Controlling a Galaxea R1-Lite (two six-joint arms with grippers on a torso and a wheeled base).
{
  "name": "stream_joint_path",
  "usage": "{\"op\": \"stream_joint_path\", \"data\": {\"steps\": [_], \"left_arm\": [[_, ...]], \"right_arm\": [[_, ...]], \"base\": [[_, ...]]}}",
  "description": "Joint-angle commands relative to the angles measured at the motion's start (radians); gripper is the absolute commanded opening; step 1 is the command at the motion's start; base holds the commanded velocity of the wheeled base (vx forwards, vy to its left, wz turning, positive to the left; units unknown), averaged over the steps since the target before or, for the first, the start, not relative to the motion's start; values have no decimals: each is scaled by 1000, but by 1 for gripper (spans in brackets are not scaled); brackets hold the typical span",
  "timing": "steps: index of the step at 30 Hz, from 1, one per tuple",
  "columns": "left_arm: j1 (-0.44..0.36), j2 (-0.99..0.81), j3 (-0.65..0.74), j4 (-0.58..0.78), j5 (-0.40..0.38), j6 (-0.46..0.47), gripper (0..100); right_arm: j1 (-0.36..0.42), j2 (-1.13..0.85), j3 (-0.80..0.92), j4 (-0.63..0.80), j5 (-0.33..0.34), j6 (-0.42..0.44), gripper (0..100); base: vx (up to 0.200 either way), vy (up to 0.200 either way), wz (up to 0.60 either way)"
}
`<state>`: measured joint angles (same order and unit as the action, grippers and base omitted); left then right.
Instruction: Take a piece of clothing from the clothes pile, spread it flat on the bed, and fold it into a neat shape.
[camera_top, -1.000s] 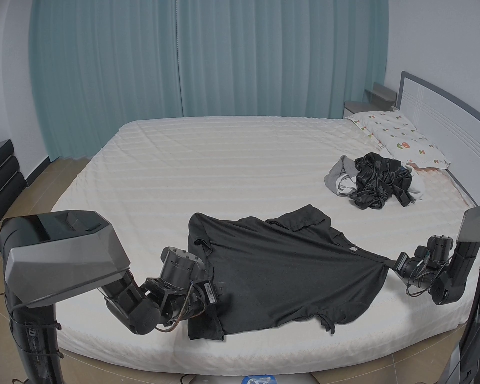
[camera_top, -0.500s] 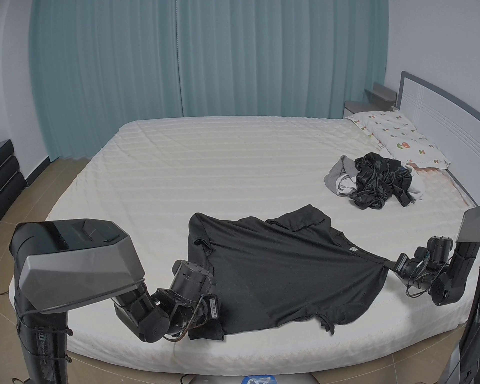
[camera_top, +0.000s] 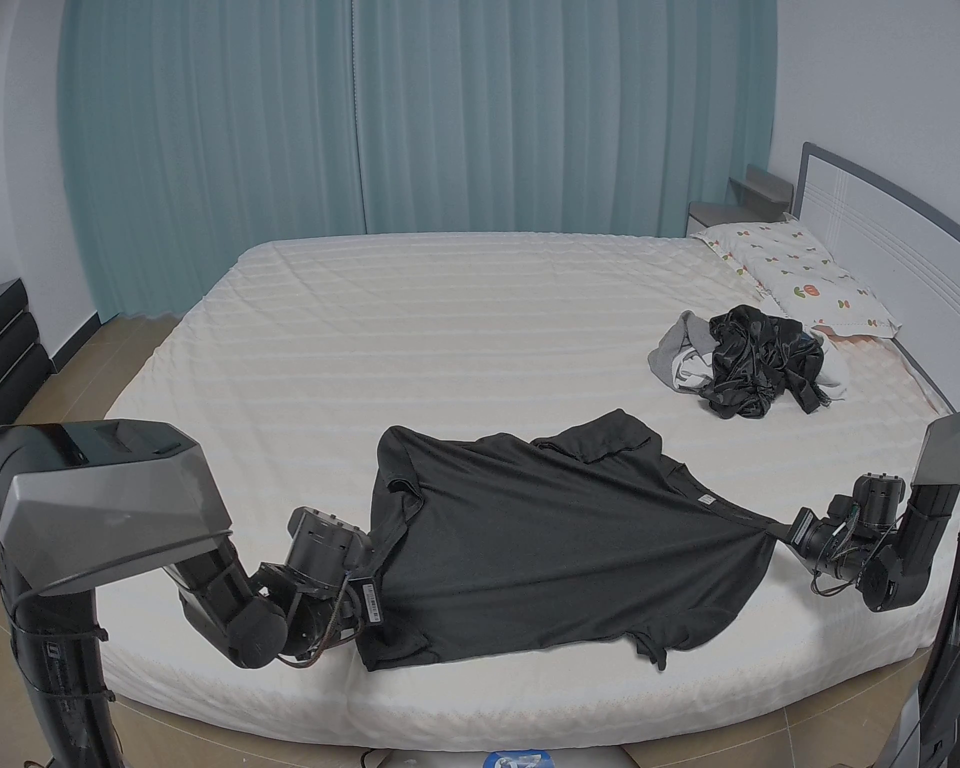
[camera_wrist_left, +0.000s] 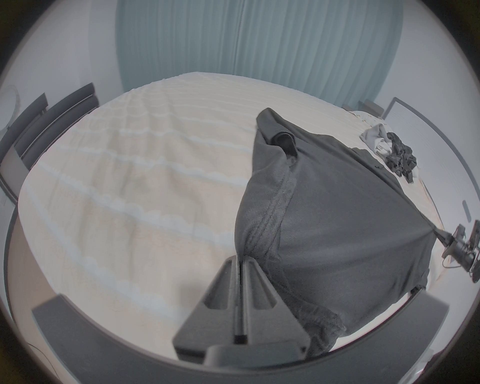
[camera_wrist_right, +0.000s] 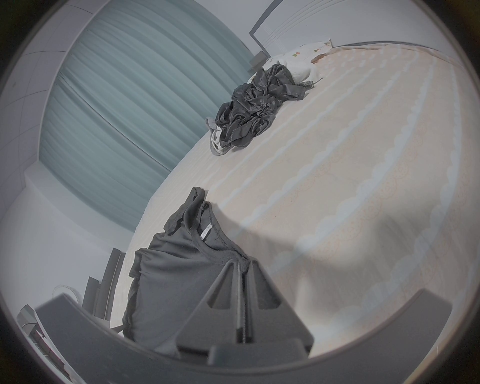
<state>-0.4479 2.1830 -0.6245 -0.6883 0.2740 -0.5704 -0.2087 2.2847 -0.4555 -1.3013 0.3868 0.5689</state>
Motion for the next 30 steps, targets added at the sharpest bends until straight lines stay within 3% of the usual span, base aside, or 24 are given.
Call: {"op": "stream_joint_path", "data": {"steps": [1, 14, 15, 24, 29, 30], "left_arm": [[69, -49, 57, -2, -38, -6, 0], [101, -42, 89, 0, -138, -105, 0], [101, -42, 89, 0, -139, -106, 100], [146, -80, 9, -19, -141, -109, 100], [150, -66, -113, -13, -141, -128, 100], [147, -12, -193, -8, -142, -144, 100]], "right_arm": [[2, 2, 0, -1, 0, 0, 0], [2, 4, 0, -1, 0, 0, 0], [2, 6, 0, -1, 0, 0, 0], [2, -2, 1, -1, 1, 3, 0], [5, 2, 1, -1, 0, 3, 0], [5, 6, 1, 0, 0, 3, 0]], "base": [[0, 0, 0], [0, 0, 0], [0, 0, 0], [0, 0, 0], [0, 0, 0], [0, 0, 0]]}}
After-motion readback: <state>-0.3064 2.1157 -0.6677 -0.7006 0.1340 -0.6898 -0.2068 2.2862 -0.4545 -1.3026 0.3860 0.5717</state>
